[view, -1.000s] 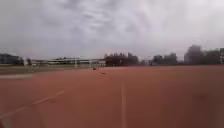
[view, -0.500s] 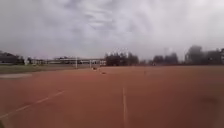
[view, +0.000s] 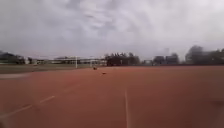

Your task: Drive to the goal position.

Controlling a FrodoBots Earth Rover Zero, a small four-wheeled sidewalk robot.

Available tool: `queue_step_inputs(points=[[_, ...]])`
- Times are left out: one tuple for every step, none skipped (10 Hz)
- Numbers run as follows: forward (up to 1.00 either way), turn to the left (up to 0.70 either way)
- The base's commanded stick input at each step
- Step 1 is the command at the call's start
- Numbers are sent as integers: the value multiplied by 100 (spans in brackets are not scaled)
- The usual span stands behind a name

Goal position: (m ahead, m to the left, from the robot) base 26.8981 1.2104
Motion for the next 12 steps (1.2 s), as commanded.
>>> queue_step_inputs(points=[[46, -45], [46, -32], [46, -11], [46, 0], [46, 0], [46, 0], [46, 0], [46, 0], [46, 0], [46, 0], [46, -13], [46, -27]])
